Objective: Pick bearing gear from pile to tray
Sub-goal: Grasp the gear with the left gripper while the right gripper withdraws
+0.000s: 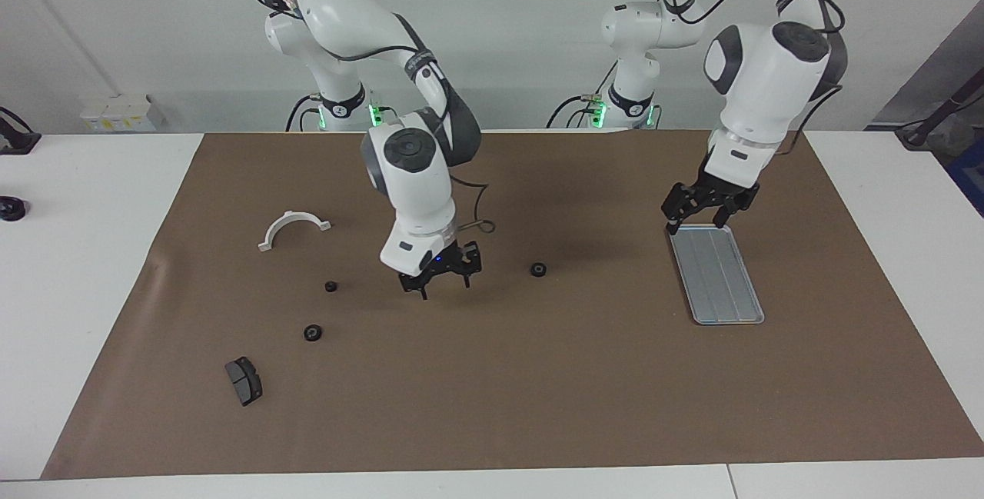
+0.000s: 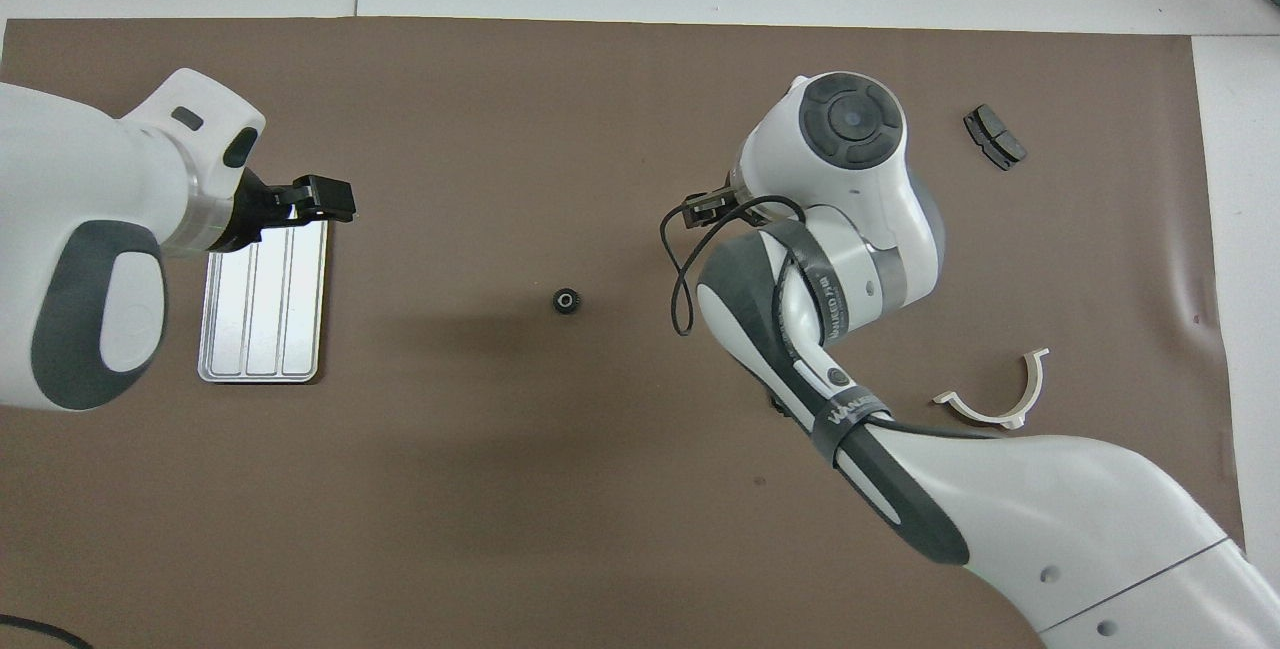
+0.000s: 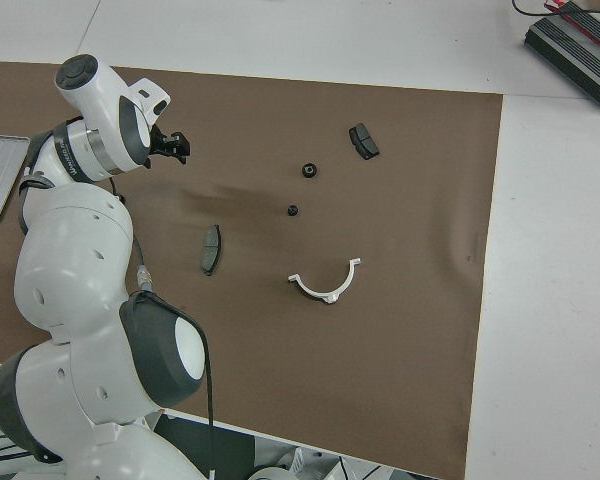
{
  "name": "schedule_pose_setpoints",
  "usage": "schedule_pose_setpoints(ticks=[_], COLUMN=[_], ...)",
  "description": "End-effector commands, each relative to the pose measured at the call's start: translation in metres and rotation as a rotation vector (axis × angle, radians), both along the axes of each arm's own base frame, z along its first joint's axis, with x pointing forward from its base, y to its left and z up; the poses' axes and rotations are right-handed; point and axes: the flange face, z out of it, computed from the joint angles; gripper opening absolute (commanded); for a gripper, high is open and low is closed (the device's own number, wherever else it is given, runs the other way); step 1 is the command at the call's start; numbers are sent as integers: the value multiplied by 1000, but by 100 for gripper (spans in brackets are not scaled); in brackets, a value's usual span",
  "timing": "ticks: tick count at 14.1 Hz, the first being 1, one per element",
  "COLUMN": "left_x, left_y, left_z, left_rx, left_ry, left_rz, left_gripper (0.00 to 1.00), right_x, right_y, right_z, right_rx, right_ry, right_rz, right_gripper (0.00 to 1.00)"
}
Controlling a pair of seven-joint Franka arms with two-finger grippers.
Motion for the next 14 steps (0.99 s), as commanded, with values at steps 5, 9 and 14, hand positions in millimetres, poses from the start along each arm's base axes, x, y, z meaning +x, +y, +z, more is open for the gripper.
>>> schedule_pose_setpoints(ticks=[5,9,14], left_x=[-17,-27,-49], left_y=[-82,-148,-212], left_z=[-48,-84,-147], left_rx=[-64,-9,44], left_ry=[-19,-36,-22], left_rz=[165,207,260], left_gripper=[100,100,100], right_x=[39,47,46], right_y=[-154,-204,-219], right_z=[-2,-18,-53], right_rx=[-77,-88,-77], right_ry=[-7,0,24], right_rz=[20,-3,-33], right_gripper=[81,77,71])
